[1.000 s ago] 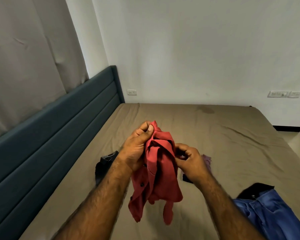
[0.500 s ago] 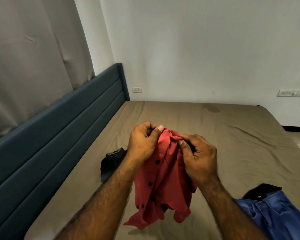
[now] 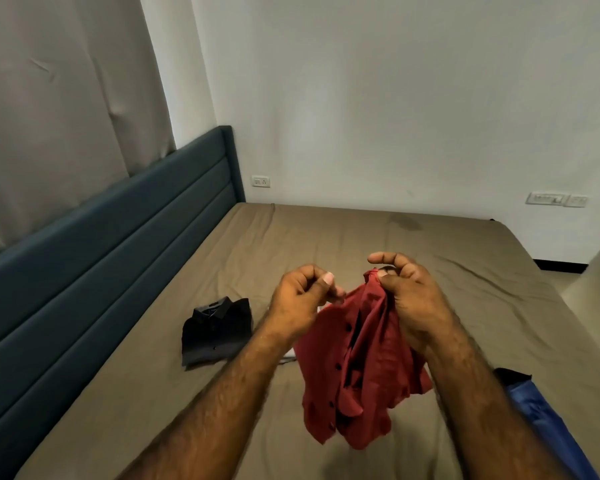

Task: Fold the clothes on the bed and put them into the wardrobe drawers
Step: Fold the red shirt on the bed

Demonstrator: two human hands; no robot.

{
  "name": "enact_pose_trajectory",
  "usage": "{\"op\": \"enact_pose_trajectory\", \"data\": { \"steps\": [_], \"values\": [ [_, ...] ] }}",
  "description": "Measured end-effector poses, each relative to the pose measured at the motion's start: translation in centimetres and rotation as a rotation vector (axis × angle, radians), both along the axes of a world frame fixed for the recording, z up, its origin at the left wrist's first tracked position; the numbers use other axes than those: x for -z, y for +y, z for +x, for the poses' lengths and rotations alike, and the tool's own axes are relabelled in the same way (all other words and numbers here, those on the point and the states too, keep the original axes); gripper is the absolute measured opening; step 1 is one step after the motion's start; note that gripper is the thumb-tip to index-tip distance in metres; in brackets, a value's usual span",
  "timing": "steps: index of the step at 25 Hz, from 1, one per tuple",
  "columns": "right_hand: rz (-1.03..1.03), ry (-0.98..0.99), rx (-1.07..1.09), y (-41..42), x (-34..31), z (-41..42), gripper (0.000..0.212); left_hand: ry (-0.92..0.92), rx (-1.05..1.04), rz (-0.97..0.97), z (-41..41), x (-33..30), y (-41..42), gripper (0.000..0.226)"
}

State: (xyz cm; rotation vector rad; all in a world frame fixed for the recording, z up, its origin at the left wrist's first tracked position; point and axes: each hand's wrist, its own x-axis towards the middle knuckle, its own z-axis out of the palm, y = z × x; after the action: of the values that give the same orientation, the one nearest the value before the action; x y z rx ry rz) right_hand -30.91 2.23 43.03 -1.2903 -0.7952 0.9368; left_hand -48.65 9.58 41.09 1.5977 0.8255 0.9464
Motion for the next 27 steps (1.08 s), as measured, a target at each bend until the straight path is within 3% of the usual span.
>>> {"op": "enact_pose_trajectory", "data": {
  "steps": [1,3,6,10,14,16,18,21,23,24,25,27],
  "values": [
    [-0.001,0.016,-0.023,-0.1,-0.2,0.5,0.034,-0.007,0.068,-0.041,-0.1,-0.5,0.3,0.021],
    [0.036,0.017,-0.065,-0.4,-0.9,0.7,0.025,0.180,0.189,0.054,0.2,-0.6,0.2,0.017],
    [0.133,0.019,-0.105,-1.0,-2.0,0.3,0.022,0.441,0.162,0.195,2.5,1.5,-1.3,0.027],
    [0.131,0.001,-0.054,-1.2,-2.1,1.3,0.030,0.395,-0.034,0.203,5.0,4.0,0.1,0.016],
    [0.067,0.010,0.027,-0.8,-1.4,1.8,0.021,0.369,0.129,-0.015,6.9,5.1,1.2,0.014],
    [0.088,0.014,0.070,-0.5,-1.6,1.7,0.020,0.258,0.189,-0.158,7.3,5.2,0.9,0.019],
    [0.118,0.017,0.105,0.0,-2.1,2.2,0.022,0.158,0.331,-0.267,7.1,4.8,0.6,0.007],
    [0.129,0.000,0.115,0.0,-2.8,2.0,0.022,0.115,0.516,-0.195,7.0,5.2,0.5,0.017],
    [0.129,0.023,0.079,-0.7,-2.9,1.8,0.021,0.138,0.371,-0.117,6.5,4.7,0.9,0.001],
    [0.100,0.009,0.062,-1.1,-3.0,2.2,0.020,0.139,0.276,-0.120,6.0,4.5,1.8,0.008],
    [0.037,-0.102,0.072,-1.5,-3.2,3.1,0.020,0.140,0.207,-0.127,5.0,3.9,2.9,0.014],
    [-0.169,-0.650,0.189,-2.2,-4.0,5.1,0.014,0.091,0.110,-0.117,3.0,2.0,4.6,0.022]
  ]
}}
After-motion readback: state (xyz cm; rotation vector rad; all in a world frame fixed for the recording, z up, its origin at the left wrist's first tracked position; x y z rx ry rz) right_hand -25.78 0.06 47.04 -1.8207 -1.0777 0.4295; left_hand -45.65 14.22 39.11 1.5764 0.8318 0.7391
